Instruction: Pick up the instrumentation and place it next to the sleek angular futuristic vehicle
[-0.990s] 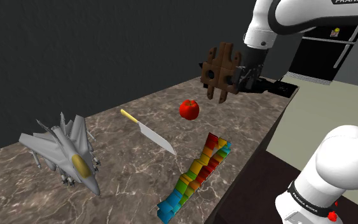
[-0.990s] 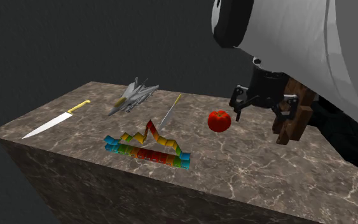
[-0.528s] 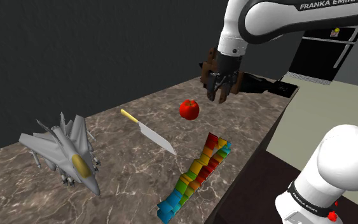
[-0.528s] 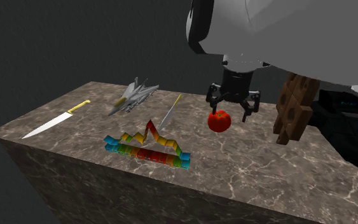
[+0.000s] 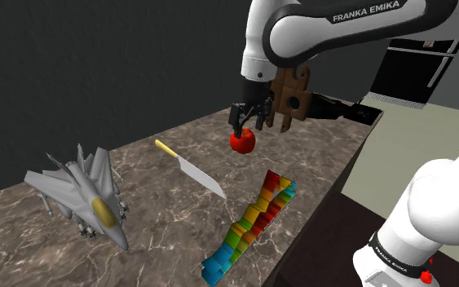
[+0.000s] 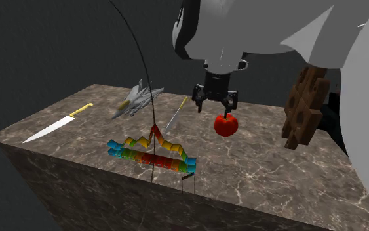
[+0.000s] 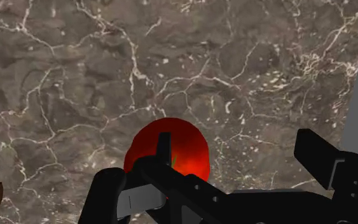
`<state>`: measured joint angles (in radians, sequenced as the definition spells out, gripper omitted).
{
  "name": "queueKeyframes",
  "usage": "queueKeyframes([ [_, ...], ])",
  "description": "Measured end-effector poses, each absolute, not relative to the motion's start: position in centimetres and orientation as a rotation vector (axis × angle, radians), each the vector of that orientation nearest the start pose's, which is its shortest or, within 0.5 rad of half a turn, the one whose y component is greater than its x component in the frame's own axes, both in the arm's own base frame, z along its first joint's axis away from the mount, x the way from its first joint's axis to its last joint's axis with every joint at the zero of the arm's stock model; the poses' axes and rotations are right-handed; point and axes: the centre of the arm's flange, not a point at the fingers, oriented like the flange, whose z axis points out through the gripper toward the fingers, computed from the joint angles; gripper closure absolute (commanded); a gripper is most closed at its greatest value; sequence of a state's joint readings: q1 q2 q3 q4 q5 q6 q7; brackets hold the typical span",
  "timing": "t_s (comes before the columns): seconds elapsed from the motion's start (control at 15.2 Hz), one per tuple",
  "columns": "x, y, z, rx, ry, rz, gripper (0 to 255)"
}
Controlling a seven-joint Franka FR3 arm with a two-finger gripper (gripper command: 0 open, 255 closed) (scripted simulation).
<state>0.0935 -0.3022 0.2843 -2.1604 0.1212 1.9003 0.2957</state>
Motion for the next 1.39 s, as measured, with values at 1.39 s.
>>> queueKeyframes([
  [1.39,51.4,36.4,44.1,-3.061,-0.178,0.020,0],
])
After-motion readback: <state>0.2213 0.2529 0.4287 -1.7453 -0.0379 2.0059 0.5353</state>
